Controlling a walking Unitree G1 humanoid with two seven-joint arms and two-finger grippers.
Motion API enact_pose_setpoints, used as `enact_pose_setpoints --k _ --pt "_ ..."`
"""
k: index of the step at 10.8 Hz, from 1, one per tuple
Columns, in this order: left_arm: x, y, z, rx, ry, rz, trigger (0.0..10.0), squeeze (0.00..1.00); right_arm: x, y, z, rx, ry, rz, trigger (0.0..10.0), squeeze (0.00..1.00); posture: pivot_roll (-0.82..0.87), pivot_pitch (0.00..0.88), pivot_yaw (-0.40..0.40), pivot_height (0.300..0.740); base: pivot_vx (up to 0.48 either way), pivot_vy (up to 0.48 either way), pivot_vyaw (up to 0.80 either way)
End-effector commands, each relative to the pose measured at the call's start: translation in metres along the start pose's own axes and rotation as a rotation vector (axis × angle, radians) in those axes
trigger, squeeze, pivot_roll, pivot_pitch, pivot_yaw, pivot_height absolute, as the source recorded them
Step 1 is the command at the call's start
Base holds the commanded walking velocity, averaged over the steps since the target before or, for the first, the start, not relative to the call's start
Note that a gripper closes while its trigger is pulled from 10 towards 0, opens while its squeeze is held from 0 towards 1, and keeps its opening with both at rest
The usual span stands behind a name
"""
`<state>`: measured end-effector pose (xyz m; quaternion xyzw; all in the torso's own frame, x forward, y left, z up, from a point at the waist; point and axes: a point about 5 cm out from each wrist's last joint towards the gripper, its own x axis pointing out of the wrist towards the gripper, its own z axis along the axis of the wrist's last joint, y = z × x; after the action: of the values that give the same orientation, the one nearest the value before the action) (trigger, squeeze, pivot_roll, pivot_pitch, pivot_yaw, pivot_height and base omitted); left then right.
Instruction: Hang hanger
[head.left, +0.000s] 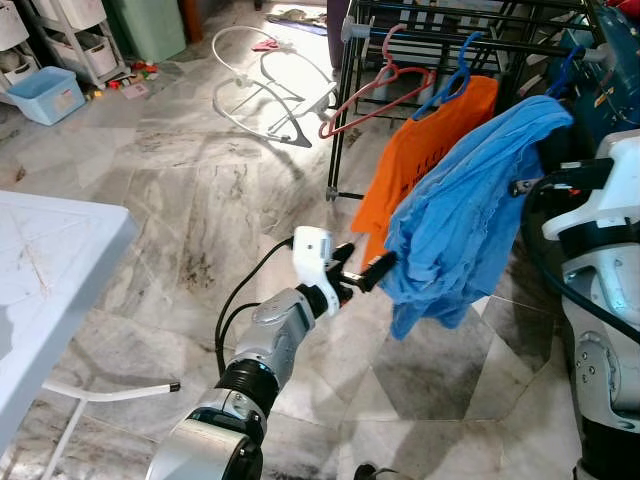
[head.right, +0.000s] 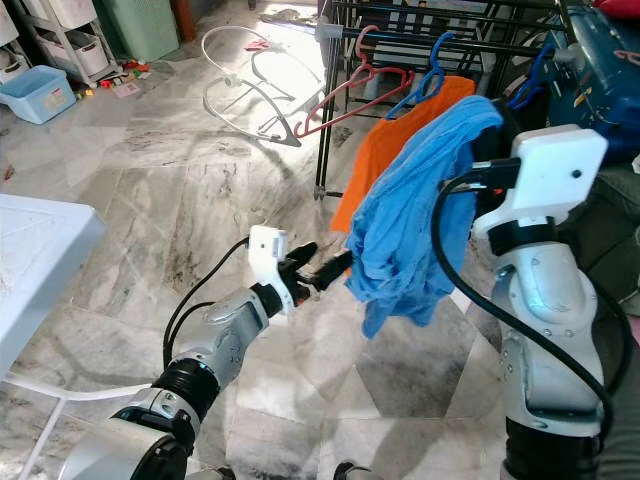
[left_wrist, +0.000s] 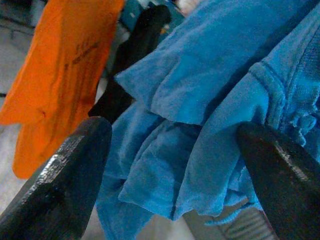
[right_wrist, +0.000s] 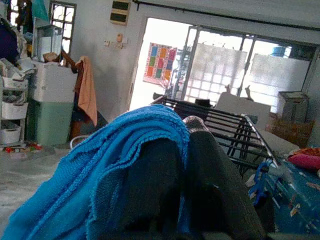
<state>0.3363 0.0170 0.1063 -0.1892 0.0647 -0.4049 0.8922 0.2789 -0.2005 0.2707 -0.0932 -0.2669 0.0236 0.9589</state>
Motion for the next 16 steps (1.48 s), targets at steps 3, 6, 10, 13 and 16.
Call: enact_pose_setpoints --k 3,6,10,13,16 --pt "0.019 -0.026 0.012 0.224 0.070 -0.244 10.0 0.00 0.010 -0.003 -0.005 -0.023 -0.013 0.020 0.0 0.00 -0.04 0.150 -0.056 0.740 0.000 0.000 0.00" --pt "0.025 -0.013 0.047 0.311 0.032 -0.204 10.0 0.00 0.016 -0.005 -0.009 -0.048 -0.028 0.015 0.0 0.00 -0.03 0.138 -0.043 0.740 0.000 0.000 0.00" --pt "0.021 -0.004 0.043 0.343 0.052 -0.145 10.0 0.00 0.023 -0.026 -0.009 -0.118 -0.041 -0.028 0.0 0.00 -0.03 0.138 -0.051 0.740 0.000 0.000 0.00" --pt "0.015 0.009 0.035 0.456 0.107 -0.011 10.0 0.00 0.028 -0.032 -0.008 -0.144 -0.048 -0.034 0.0 0.00 -0.04 0.140 -0.063 0.740 0.000 0.000 0.00" --pt "0.016 0.009 0.041 0.411 0.058 0.009 10.0 0.00 0.028 -0.032 -0.009 -0.148 -0.050 -0.032 0.0 0.00 -0.04 0.146 -0.064 0.740 0.000 0.000 0.00"
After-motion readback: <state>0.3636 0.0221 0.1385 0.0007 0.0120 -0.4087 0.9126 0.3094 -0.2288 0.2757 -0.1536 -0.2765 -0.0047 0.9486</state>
